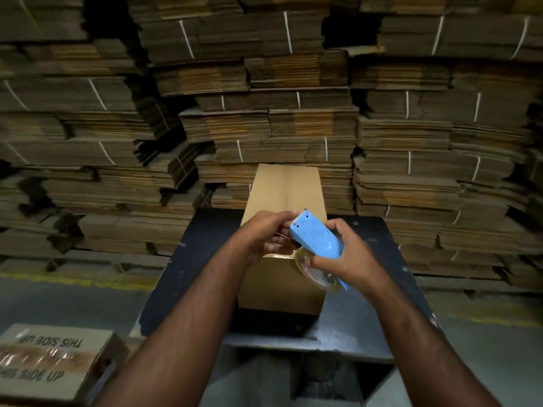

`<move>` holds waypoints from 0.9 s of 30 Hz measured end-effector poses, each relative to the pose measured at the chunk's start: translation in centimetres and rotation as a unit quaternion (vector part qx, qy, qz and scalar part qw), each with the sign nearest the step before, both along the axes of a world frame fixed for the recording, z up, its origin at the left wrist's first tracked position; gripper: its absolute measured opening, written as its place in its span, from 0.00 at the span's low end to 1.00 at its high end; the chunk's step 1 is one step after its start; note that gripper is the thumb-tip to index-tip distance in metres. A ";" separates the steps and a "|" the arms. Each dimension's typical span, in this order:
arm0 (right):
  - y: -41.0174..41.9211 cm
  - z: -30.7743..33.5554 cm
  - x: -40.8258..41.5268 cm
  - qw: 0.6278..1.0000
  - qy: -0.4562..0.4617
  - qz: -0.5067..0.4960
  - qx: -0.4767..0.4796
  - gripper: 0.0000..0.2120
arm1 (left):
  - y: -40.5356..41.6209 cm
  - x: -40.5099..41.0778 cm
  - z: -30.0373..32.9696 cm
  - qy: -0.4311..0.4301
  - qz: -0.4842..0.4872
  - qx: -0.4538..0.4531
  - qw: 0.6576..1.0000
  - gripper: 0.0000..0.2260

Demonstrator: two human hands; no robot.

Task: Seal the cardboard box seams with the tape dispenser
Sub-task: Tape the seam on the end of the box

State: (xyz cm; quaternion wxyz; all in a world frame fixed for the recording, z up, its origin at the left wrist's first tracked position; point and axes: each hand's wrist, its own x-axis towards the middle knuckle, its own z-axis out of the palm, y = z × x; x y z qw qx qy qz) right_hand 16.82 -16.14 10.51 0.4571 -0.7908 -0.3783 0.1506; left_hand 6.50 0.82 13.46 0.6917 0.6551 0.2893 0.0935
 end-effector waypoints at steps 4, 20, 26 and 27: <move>0.7 0.2 -0.9 1.000 -0.020 0.011 -0.022 0.27 | 0.6 -1.2 -0.4 -0.010 0.030 -0.020 0.999 0.10; 4.9 1.6 1.0 0.947 -0.276 0.117 -0.120 0.35 | 3.8 -2.1 -1.7 -0.008 0.149 0.036 0.988 0.06; 4.4 2.9 4.5 0.924 -0.321 0.151 -0.146 0.34 | 4.9 -1.7 -2.5 -0.025 0.228 0.136 0.964 0.08; 4.4 3.0 4.9 0.919 -0.325 0.159 -0.158 0.34 | 4.9 -1.8 -2.8 -0.017 0.224 0.142 0.964 0.08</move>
